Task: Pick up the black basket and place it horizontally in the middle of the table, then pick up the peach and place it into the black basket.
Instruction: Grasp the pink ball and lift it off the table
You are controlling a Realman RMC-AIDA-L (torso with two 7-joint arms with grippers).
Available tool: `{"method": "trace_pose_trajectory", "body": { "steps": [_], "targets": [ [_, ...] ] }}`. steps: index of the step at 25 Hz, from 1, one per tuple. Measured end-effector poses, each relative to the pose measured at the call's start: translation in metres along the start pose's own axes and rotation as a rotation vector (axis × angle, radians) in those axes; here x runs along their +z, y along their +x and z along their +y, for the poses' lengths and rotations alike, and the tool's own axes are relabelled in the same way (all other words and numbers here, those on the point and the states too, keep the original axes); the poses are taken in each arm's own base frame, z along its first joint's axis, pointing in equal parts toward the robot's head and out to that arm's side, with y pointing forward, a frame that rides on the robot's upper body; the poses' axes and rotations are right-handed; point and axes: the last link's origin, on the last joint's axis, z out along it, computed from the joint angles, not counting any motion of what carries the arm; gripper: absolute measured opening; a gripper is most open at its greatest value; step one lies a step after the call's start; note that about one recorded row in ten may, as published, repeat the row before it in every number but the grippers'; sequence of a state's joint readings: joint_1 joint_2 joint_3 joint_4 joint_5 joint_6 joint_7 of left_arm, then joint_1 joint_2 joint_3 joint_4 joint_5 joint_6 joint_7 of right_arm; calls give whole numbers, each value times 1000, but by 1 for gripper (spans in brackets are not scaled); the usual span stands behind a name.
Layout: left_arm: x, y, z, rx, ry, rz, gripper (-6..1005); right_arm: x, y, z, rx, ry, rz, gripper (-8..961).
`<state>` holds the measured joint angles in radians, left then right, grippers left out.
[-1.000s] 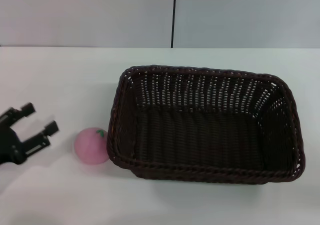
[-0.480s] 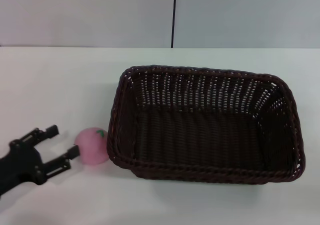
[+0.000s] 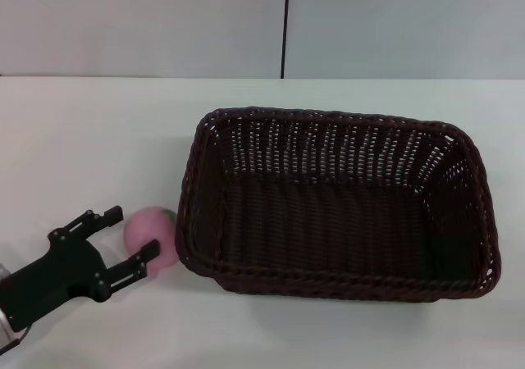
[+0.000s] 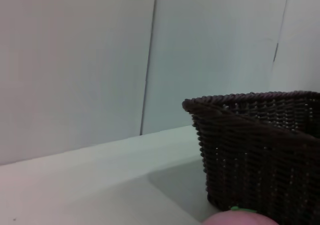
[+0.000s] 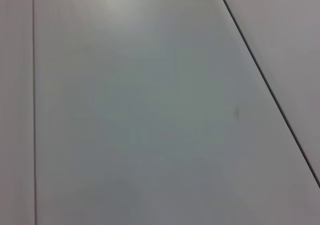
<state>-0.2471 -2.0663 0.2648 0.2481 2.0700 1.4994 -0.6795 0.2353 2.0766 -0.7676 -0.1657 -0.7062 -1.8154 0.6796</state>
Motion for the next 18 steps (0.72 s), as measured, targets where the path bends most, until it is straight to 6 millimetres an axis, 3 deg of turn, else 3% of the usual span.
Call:
{"method": "trace_pose_trajectory", "body": {
  "steps": [8, 13, 18],
  "targets": [
    [2, 1, 0, 74, -3, 5, 718, -5, 3, 0, 9, 23, 14, 449],
    [2, 2, 0, 75, -3, 11, 463, -8, 4, -2, 13, 55, 15, 450],
    [0, 6, -2, 80, -3, 31, 316, -9, 5, -3, 9, 76, 12, 451]
  ]
}}
